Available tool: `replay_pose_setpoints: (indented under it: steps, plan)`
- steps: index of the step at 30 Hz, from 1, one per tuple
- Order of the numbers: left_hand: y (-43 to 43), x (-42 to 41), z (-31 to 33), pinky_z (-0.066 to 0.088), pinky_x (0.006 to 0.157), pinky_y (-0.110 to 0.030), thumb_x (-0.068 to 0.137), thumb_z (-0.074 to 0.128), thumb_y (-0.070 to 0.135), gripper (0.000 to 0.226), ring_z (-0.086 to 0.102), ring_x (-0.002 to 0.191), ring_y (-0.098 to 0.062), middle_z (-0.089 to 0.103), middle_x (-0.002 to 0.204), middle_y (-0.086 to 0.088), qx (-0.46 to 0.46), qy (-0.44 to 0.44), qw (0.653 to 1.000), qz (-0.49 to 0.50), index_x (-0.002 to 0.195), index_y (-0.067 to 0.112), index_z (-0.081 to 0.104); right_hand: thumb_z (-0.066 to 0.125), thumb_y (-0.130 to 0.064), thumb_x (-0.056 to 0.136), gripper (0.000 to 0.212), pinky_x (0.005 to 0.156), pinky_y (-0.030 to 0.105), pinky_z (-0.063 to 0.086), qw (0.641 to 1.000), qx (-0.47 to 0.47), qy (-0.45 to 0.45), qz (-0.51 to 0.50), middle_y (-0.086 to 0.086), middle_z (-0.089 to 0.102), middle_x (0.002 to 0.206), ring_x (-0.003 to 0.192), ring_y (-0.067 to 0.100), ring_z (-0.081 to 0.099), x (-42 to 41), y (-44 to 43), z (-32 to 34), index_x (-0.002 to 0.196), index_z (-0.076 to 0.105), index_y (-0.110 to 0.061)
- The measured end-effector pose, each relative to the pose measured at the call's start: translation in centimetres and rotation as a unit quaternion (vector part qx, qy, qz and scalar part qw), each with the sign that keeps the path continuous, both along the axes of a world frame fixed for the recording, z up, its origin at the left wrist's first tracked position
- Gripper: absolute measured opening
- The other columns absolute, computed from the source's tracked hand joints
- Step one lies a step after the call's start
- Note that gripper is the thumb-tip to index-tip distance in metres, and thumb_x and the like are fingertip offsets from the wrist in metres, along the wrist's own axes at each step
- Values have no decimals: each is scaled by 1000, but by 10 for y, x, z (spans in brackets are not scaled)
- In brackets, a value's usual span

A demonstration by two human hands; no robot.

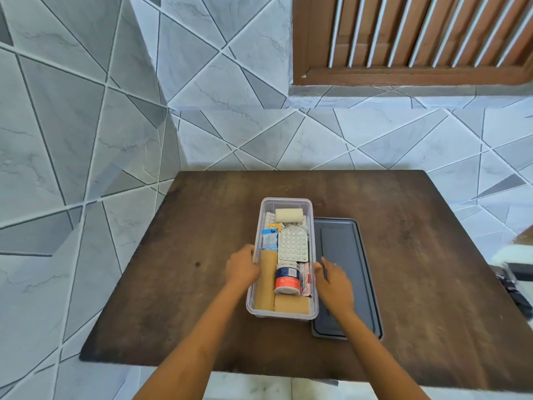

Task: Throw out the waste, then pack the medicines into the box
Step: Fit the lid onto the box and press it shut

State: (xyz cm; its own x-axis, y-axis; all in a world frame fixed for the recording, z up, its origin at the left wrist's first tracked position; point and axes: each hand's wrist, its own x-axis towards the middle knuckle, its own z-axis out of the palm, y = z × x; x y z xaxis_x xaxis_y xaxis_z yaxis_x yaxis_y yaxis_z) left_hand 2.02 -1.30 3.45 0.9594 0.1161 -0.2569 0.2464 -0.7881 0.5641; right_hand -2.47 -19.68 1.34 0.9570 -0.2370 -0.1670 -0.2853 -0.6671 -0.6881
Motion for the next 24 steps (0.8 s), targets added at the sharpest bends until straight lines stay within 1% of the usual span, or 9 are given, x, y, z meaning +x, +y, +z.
replay_pose_setpoints:
  steps: [1, 4, 7, 11, 15, 17, 18, 21, 24]
  plan:
    - [-5, 1, 0, 57, 87, -39, 90, 55, 19, 26, 65, 98, -25, 66, 111, -9, -3, -1, 1000, -10, 115, 14, 55, 30, -46, 94, 58, 108, 44, 36, 999, -34, 14, -22, 16, 48, 141, 132, 31, 42, 0, -7, -2, 135, 42, -7]
    - [-21, 4, -2, 53, 86, -34, 90, 56, 17, 28, 64, 101, -24, 65, 114, -8, -21, -2, 999, -34, 118, 13, 55, 40, -35, 94, 64, 117, 46, 15, 983, -135, 93, -84, 17, 16, 156, 145, 33, 11, -2, -29, -10, 146, 16, -7]
    - [-34, 5, -3, 52, 87, -33, 89, 58, 14, 31, 63, 105, -22, 64, 118, -7, -46, -6, 998, -47, 120, 13, 55, 49, -34, 90, 78, 117, 49, 9, 960, -180, 167, -135, 21, 6, 156, 145, 37, 1, -9, -50, -14, 146, 4, -5]
    - [-47, 7, -3, 52, 88, -33, 89, 59, 15, 35, 63, 106, -21, 65, 120, -6, -59, -16, 997, -49, 124, 16, 54, 51, -39, 88, 83, 116, 52, 14, 949, -185, 228, -112, 21, 5, 156, 144, 39, 7, -6, -64, -14, 147, 3, -4]
    - [-59, 7, -3, 49, 85, -27, 88, 59, 16, 39, 63, 107, -19, 65, 121, -5, -61, -13, 996, -60, 126, 16, 53, 61, -44, 82, 95, 110, 60, 19, 945, -159, 239, -154, 24, -1, 155, 143, 41, 5, 0, -78, -10, 147, 2, -7]
    - [-62, 7, -5, 48, 84, -27, 88, 59, 15, 39, 63, 106, -20, 65, 120, -6, -67, -14, 996, -53, 127, 16, 53, 67, -53, 74, 107, 109, 59, 22, 940, -151, 249, -175, 27, 3, 154, 142, 42, 9, 0, -88, -10, 146, 2, -8]
    - [-63, 7, -6, 50, 84, -28, 88, 59, 15, 39, 63, 104, -20, 65, 119, -6, -67, -16, 997, -45, 127, 17, 53, 70, -56, 69, 111, 108, 58, 25, 939, -158, 252, -174, 28, 10, 152, 140, 42, 16, 0, -92, -9, 146, 5, -9]
    - [-67, 7, -9, 52, 87, -32, 88, 60, 15, 39, 63, 103, -21, 66, 117, -6, -62, -21, 998, -23, 126, 18, 53, 74, -58, 63, 101, 102, 50, 35, 937, -179, 241, -177, 24, 32, 140, 128, 38, 34, 0, -100, -4, 136, 25, -10]
    - [-69, 8, -10, 51, 85, -30, 88, 60, 15, 41, 63, 105, -21, 65, 118, -6, -53, -19, 998, -19, 128, 17, 51, 75, -50, 67, 87, 98, 49, 37, 943, -187, 182, -206, 23, 38, 133, 123, 38, 39, -1, -108, 2, 130, 31, -10]
